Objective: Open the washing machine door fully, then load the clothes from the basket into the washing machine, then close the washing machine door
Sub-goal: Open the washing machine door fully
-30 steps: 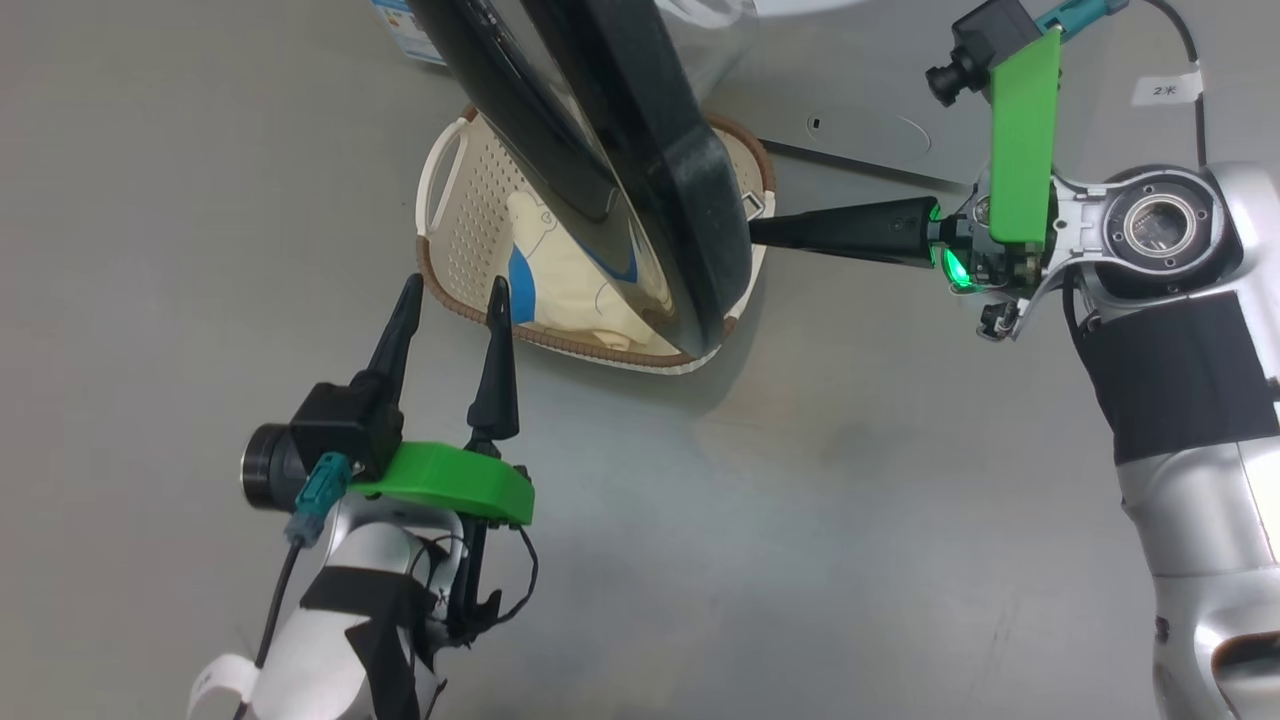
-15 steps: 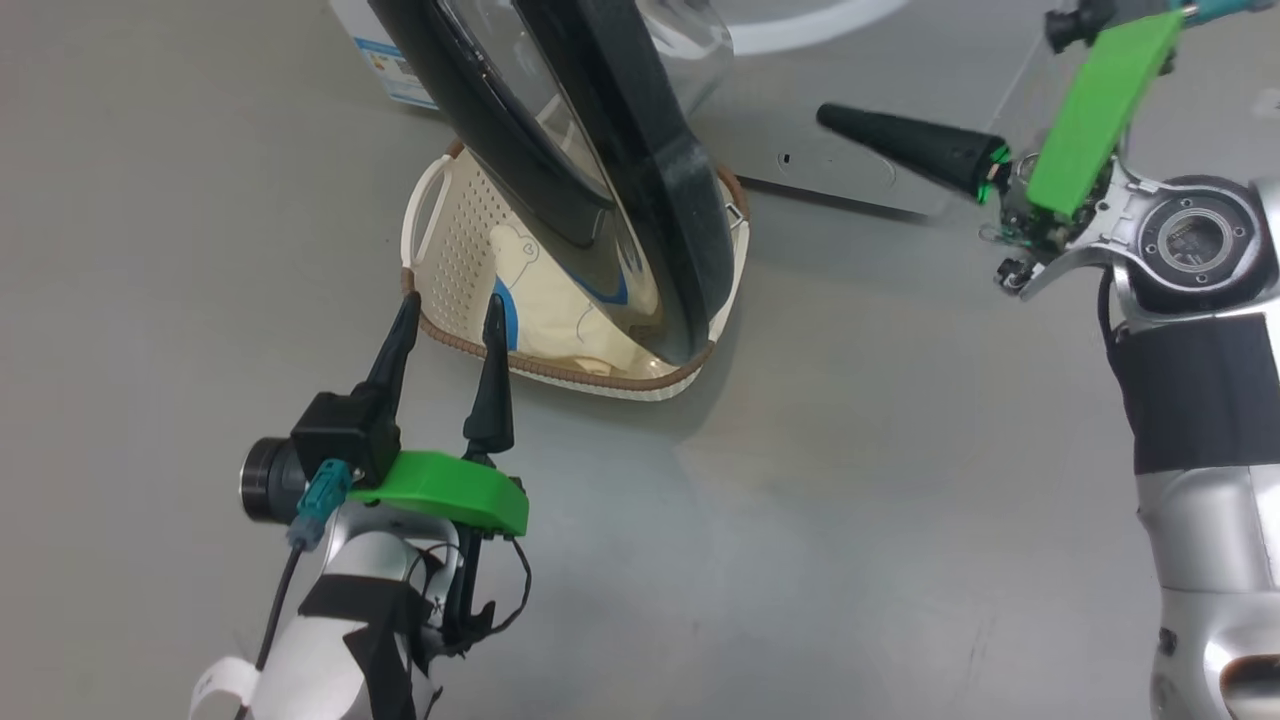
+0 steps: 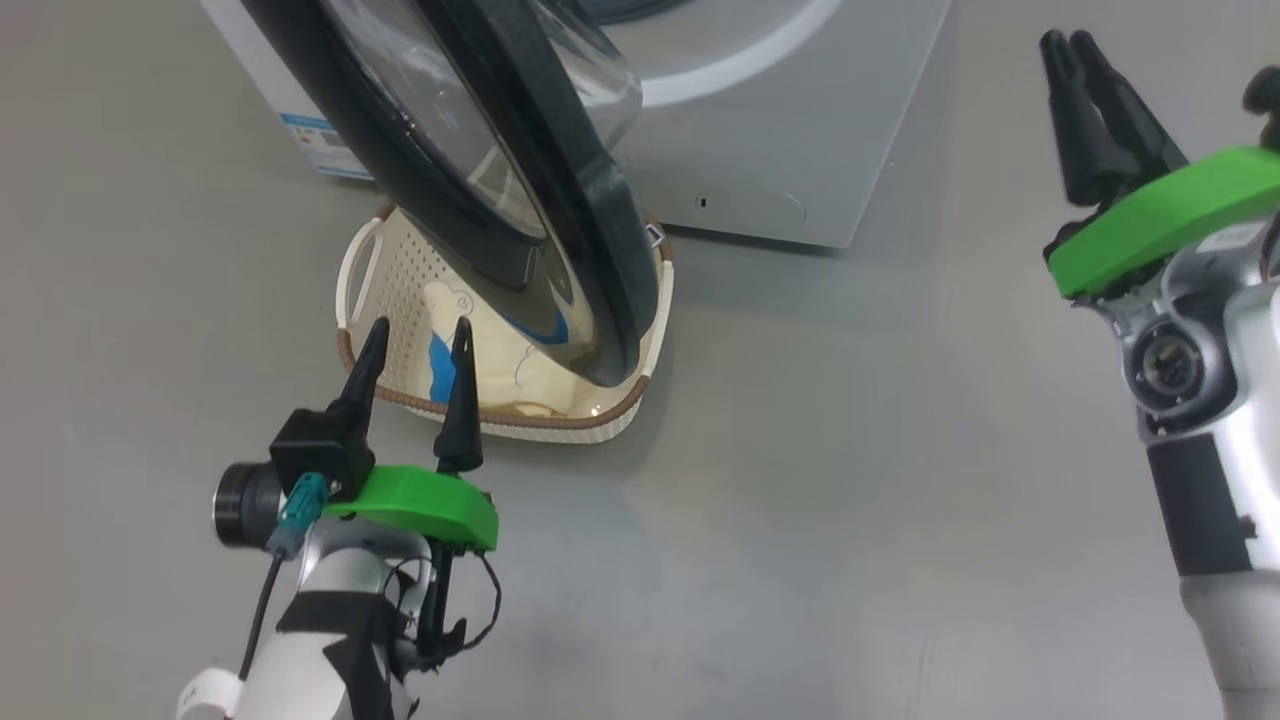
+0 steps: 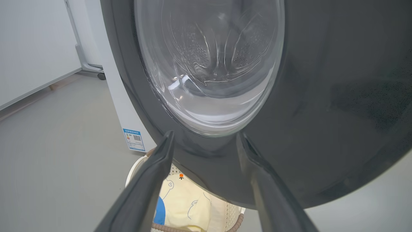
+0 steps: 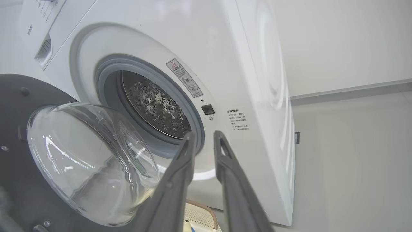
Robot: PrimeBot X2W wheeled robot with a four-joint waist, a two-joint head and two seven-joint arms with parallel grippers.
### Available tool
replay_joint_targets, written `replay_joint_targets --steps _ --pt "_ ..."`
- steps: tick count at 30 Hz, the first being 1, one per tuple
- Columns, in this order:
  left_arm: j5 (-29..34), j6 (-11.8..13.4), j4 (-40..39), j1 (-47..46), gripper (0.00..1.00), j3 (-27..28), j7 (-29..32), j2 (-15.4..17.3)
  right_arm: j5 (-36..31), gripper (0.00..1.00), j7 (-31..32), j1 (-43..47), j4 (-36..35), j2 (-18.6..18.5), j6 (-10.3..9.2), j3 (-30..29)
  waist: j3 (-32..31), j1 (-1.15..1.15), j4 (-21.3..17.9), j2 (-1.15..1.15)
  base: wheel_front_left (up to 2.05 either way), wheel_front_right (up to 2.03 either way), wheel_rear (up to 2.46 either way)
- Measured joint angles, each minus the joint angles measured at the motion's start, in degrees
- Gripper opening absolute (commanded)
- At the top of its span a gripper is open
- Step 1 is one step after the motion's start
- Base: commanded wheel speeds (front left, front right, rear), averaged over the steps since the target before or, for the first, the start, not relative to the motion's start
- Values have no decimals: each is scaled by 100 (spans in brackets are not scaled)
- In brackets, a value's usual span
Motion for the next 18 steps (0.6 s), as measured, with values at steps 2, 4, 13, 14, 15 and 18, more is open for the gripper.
replay_joint_targets --steps 2,4,13,14,15,18 --pt "57 -21 75 125 100 82 0 10 -308 100 -467 191 83 -58 0 120 -100 0 -86 0 0 0 0" --pt "85 -52 108 246 100 113 0 24 -610 100 -859 357 190 -131 0 180 -199 0 -171 0 0 0 0" --pt "216 -103 191 400 100 282 0 69 -1359 100 -1703 943 561 -83 1 -185 -553 0 -474 0 0 0 0" --pt "225 -126 199 413 100 283 0 68 -1461 100 -1748 1023 590 -75 1 -275 -591 0 -501 0 0 0 0" --pt "225 -153 220 421 100 285 0 68 -1574 100 -1781 1110 611 -60 1 -367 -629 0 -524 0 0 0 0" --pt "225 -225 294 509 100 286 0 68 -1894 100 -1858 1452 637 24 1 -711 -756 0 -563 0 0 0 0"
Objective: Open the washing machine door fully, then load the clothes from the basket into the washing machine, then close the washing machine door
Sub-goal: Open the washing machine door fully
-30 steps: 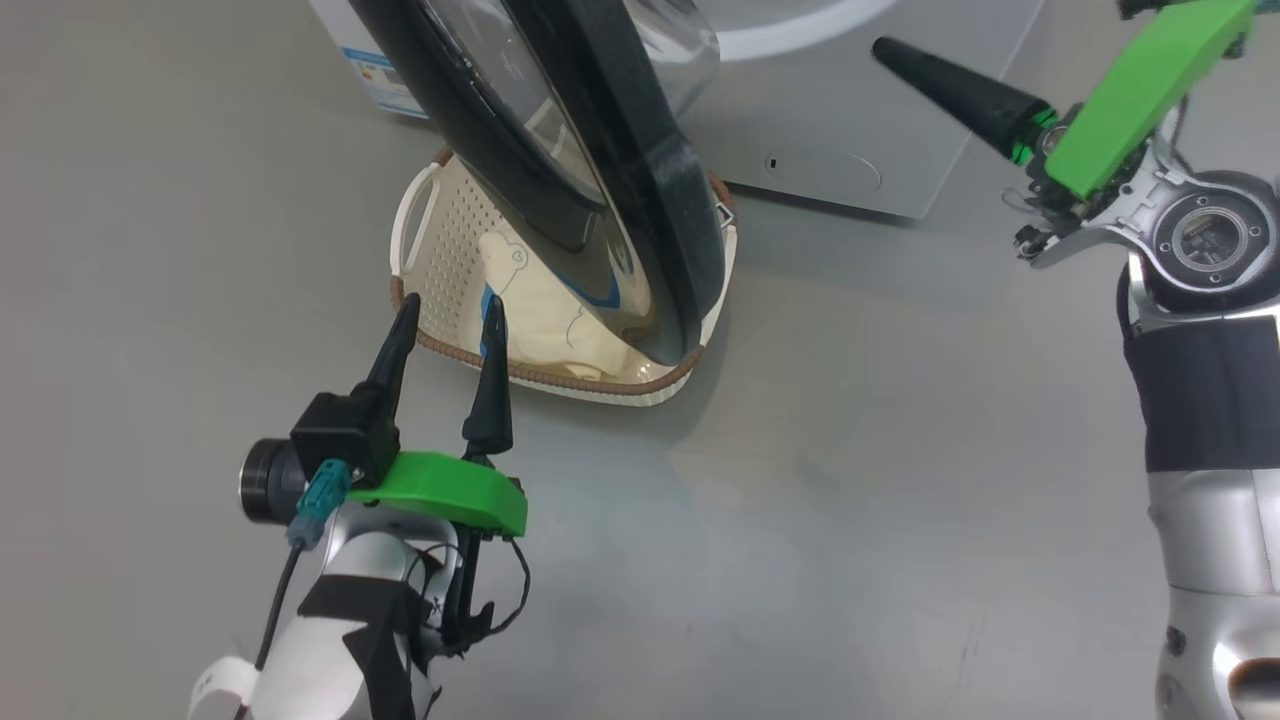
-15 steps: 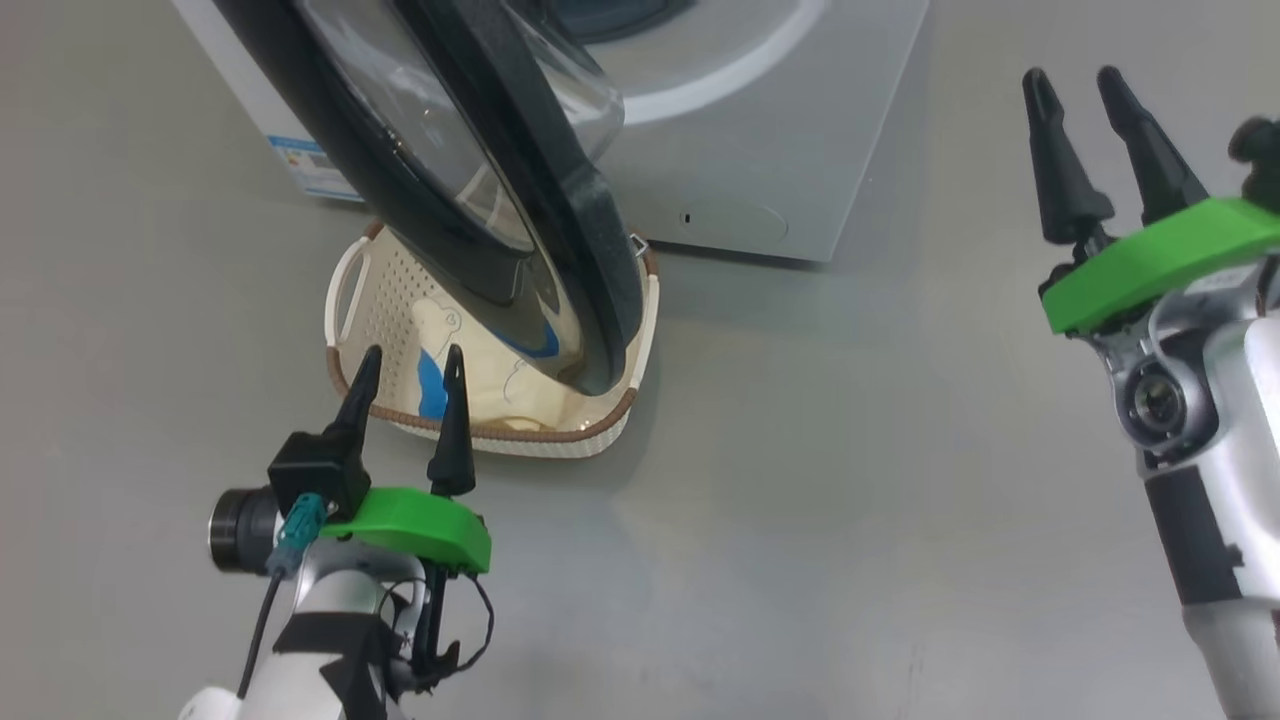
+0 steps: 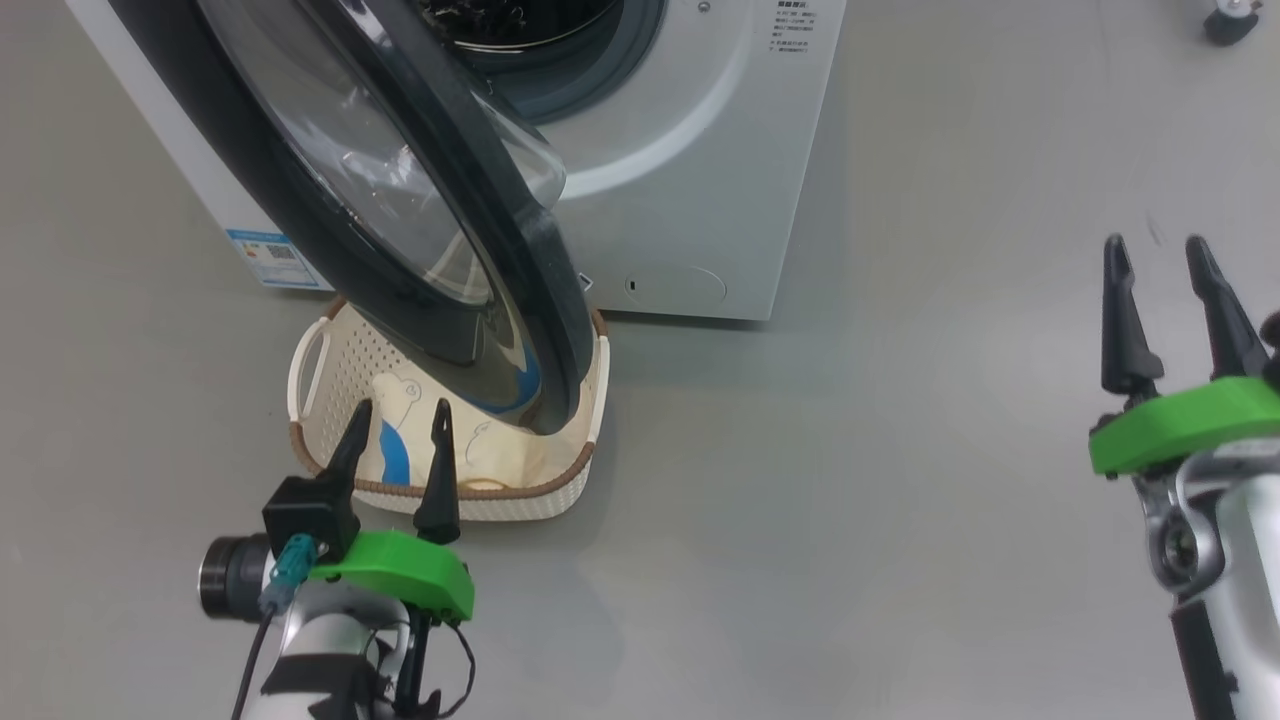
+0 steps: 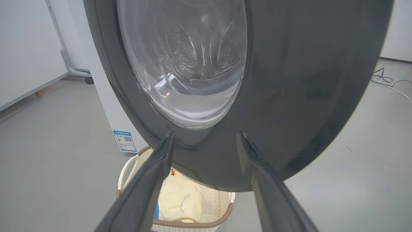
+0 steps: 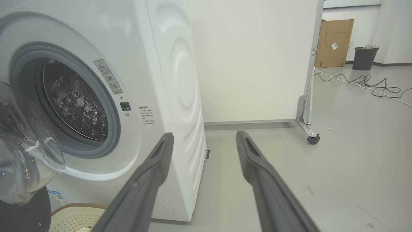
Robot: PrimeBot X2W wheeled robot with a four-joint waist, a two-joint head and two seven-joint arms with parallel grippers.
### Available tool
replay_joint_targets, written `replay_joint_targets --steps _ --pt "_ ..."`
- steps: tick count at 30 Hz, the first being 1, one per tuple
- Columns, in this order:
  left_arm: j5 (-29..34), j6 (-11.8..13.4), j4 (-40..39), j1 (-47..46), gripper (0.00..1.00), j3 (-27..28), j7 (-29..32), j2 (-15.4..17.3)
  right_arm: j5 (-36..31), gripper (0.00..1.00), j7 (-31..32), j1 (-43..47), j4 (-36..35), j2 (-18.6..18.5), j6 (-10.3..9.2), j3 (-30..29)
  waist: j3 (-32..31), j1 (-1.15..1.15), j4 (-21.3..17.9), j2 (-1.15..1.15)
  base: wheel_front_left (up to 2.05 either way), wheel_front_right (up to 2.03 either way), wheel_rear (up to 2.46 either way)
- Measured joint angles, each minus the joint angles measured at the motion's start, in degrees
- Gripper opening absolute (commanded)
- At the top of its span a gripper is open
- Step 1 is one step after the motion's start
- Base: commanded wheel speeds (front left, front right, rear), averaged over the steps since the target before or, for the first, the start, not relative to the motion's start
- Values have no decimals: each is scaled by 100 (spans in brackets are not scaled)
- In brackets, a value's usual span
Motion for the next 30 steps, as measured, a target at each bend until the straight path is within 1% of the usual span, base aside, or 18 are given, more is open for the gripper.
replay_joint_targets --steps 3,8,12,16,23,30 --pt "0 -29 63 131 100 10 0 11 -288 100 -27 425 -47 114 0 -322 -109 0 -24 0 0 0 0" --pt "0 -79 81 242 100 73 0 27 -700 100 -49 1100 -331 443 0 -757 -259 0 -61 0 0 0 0" --pt "0 -123 13 274 100 126 0 34 -1001 100 -66 1570 -655 649 0 -886 -353 0 -108 0 0 0 0" --pt "0 -129 -53 360 100 125 0 30 -1183 100 -54 1876 -910 771 0 -904 -372 0 -102 0 0 0 0" --pt "-9 -172 -97 371 100 131 0 23 -1211 100 43 2238 -1240 822 0 -938 -394 0 -48 0 0 0 0" --pt "-9 -172 -94 476 100 130 0 19 -1092 100 129 2467 -1358 843 0 -957 -418 0 -12 0 0 0 0"
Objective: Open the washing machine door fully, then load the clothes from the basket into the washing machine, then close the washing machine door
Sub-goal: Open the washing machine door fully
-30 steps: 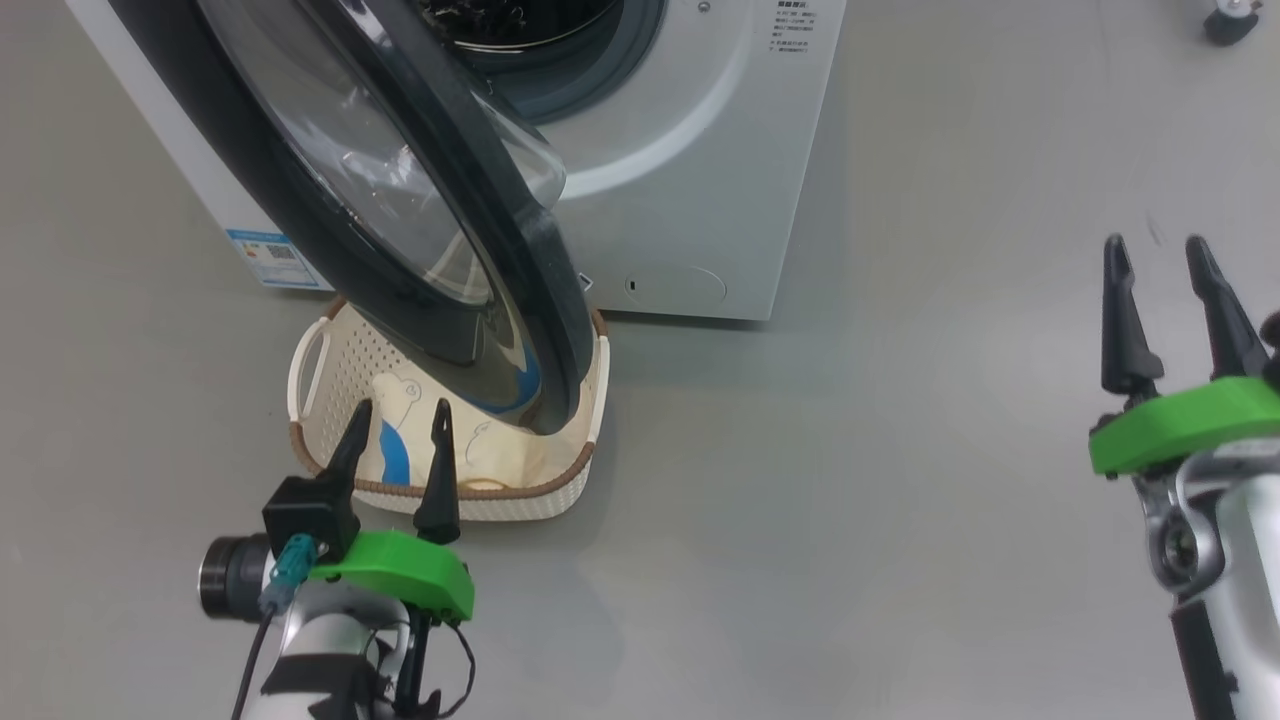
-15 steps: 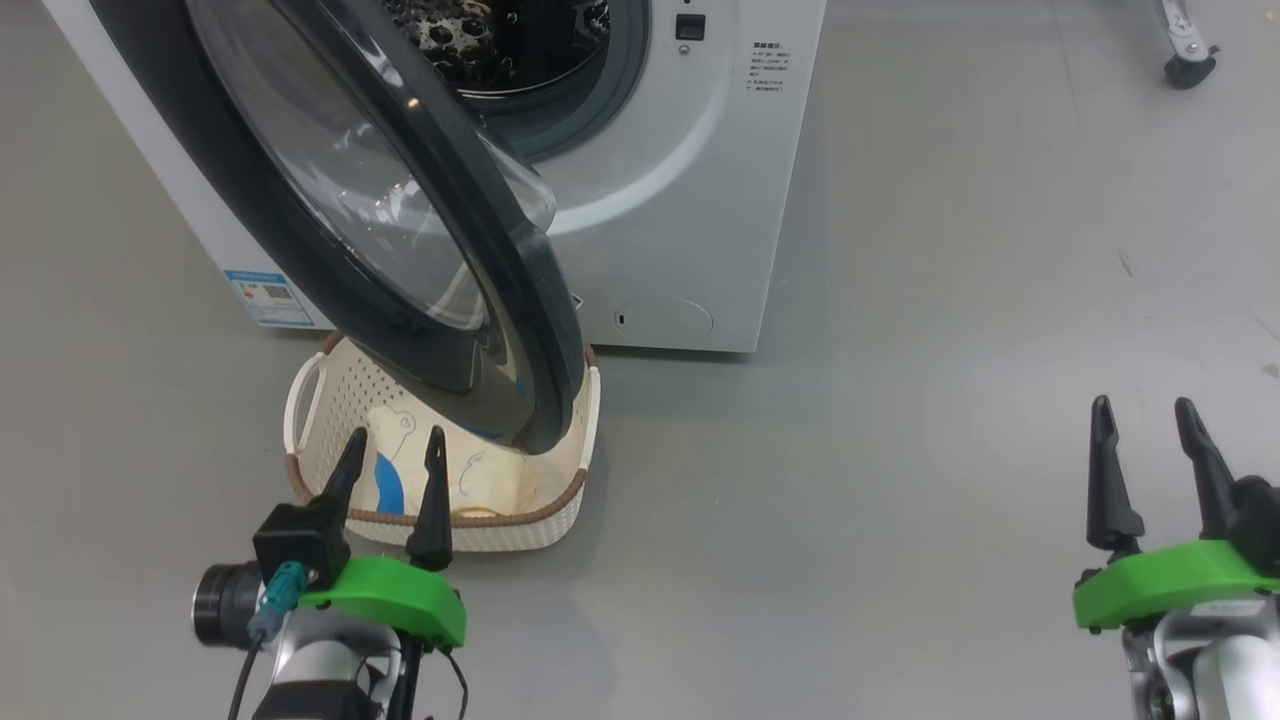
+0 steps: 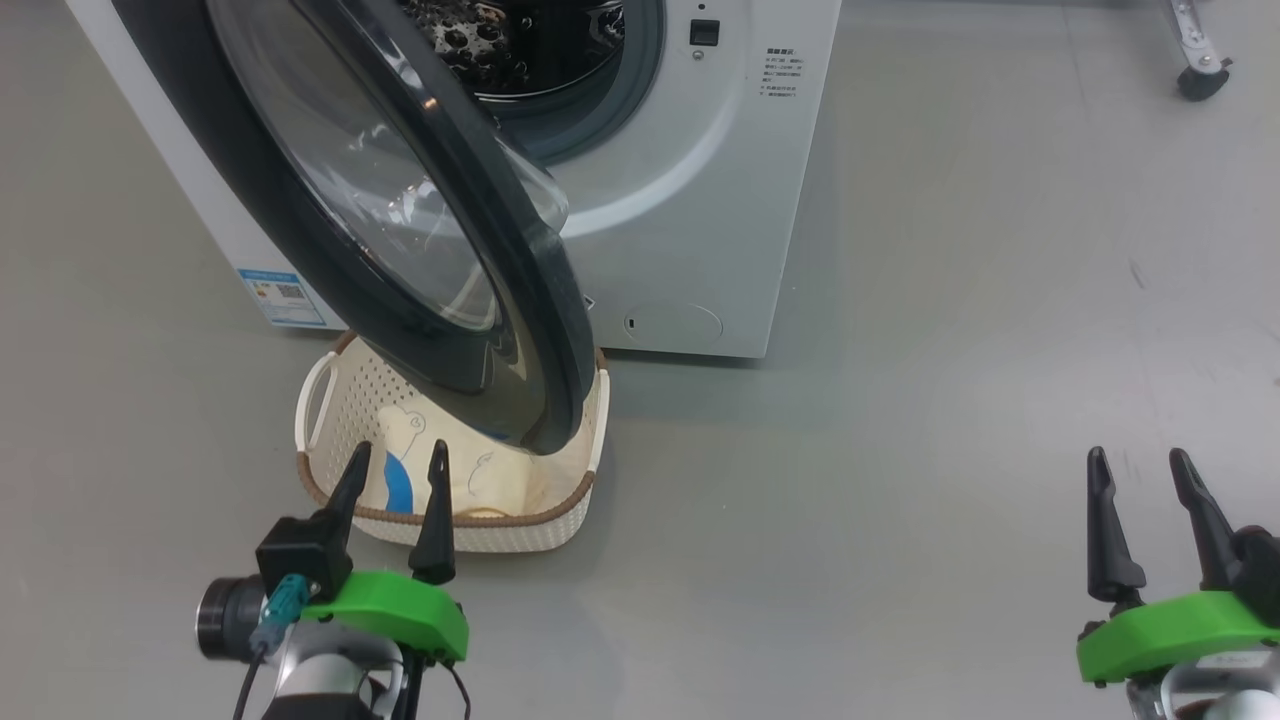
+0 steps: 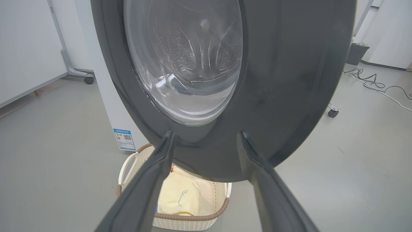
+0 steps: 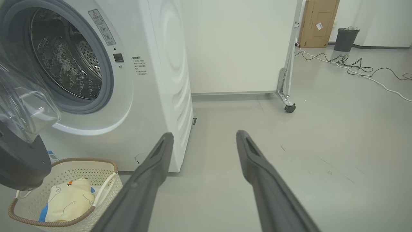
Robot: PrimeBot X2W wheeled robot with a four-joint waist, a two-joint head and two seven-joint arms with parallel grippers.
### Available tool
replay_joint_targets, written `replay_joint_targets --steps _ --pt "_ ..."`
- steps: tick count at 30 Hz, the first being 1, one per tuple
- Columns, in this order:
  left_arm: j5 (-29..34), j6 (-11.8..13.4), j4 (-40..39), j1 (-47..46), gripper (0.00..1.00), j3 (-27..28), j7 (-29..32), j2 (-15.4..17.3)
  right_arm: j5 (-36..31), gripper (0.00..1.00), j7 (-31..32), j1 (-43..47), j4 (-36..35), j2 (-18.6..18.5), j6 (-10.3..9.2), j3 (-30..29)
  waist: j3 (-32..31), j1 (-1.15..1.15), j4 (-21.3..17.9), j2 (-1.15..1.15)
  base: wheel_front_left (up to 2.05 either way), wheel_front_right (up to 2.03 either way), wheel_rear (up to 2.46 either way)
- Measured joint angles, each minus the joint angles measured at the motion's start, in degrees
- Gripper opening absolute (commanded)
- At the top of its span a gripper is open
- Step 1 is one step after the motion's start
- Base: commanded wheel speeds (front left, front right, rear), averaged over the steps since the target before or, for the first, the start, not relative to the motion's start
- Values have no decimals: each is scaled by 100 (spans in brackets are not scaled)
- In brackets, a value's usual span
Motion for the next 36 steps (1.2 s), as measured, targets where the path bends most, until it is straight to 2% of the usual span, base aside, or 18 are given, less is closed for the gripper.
replay_joint_targets --steps 23,24,27,32,36 --pt "10 10 -34 -6 100 45 0 -11 -1 100 114 67 -133 11 0 -44 36 0 -2 0 0 0 0" --pt "10 10 -44 -9 96 45 0 -11 -1 100 120 70 -134 11 0 -47 34 0 -1 0 0 0 0" --pt "10 11 -65 -21 0 36 0 -14 -1 100 121 75 -141 12 0 -59 40 0 3 0 0 0 0" --pt "0 96 -254 -111 0 27 0 -19 -1 100 133 75 -145 13 0 -101 59 0 14 0 0 0 0" --pt "-57 156 -702 -351 0 21 0 -23 -1 100 142 75 -145 14 0 -109 66 0 26 0 0 0 0"
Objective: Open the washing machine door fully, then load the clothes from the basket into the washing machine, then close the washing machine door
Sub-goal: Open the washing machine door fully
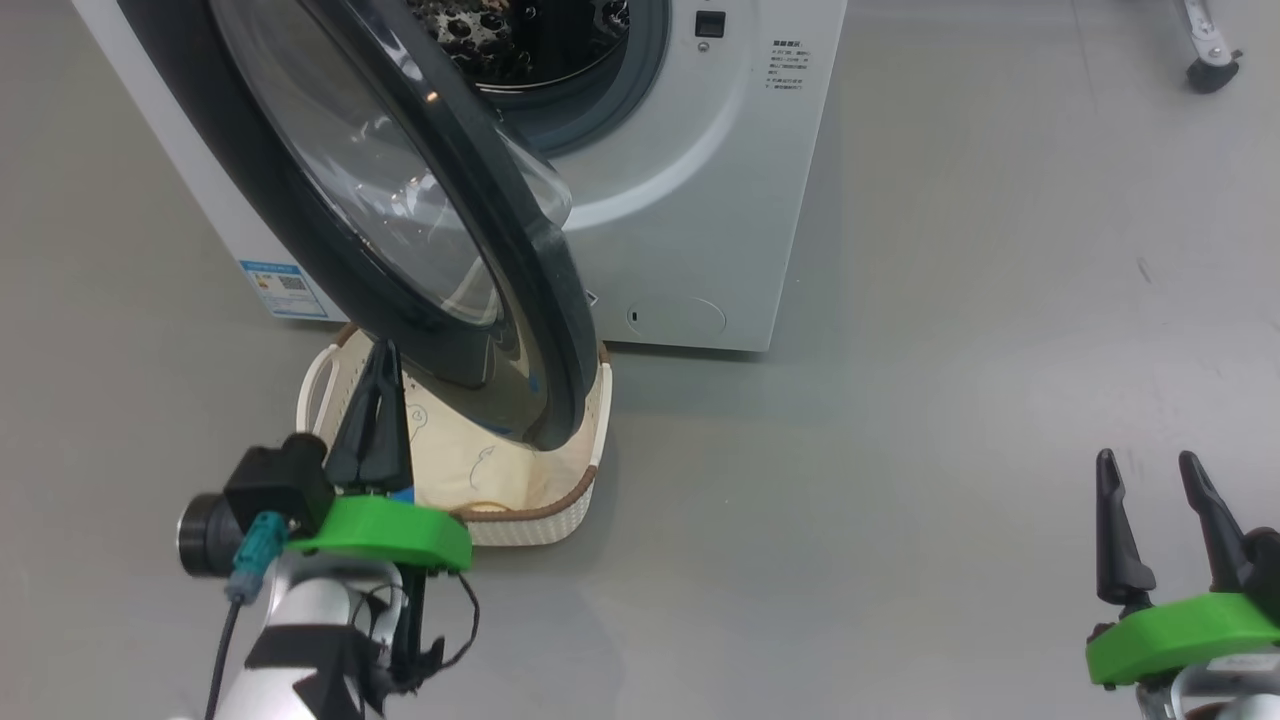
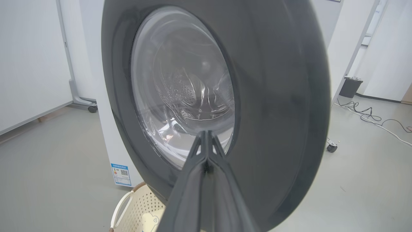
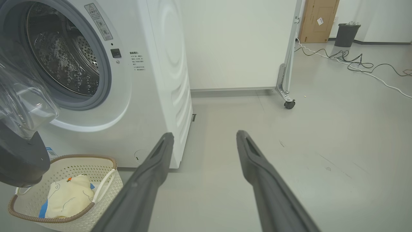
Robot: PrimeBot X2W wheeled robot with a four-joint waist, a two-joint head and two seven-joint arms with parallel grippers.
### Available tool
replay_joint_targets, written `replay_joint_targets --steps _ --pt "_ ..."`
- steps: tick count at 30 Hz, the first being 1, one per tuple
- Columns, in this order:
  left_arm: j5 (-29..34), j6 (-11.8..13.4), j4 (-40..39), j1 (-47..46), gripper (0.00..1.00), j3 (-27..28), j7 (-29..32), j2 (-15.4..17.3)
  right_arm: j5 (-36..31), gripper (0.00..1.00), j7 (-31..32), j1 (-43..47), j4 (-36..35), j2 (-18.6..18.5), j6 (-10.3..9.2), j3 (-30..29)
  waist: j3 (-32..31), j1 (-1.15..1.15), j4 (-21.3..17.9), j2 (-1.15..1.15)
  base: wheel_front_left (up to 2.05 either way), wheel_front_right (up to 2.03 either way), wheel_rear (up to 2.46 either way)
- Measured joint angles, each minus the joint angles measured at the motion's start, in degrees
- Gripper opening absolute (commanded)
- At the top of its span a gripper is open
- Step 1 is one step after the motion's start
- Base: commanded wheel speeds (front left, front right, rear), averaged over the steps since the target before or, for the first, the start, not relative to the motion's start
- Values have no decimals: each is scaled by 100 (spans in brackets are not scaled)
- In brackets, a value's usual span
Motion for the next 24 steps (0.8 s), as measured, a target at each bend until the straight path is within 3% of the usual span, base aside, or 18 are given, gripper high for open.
replay_joint_targets --steps 8,17,24 --pt "-157 215 -1161 -418 0 -297 -26 -4 1 100 4 0 20 2 0 -7 3 0 -41 0 0 0 0" --pt "-498 406 -2597 -740 0 -1261 233 -12 63 100 3 -6 113 5 0 26 82 0 -187 0 0 0 0" --pt "-1013 632 -2463 -779 0 -1981 456 -11 103 100 2 -27 209 9 0 180 114 0 -376 0 0 0 0"
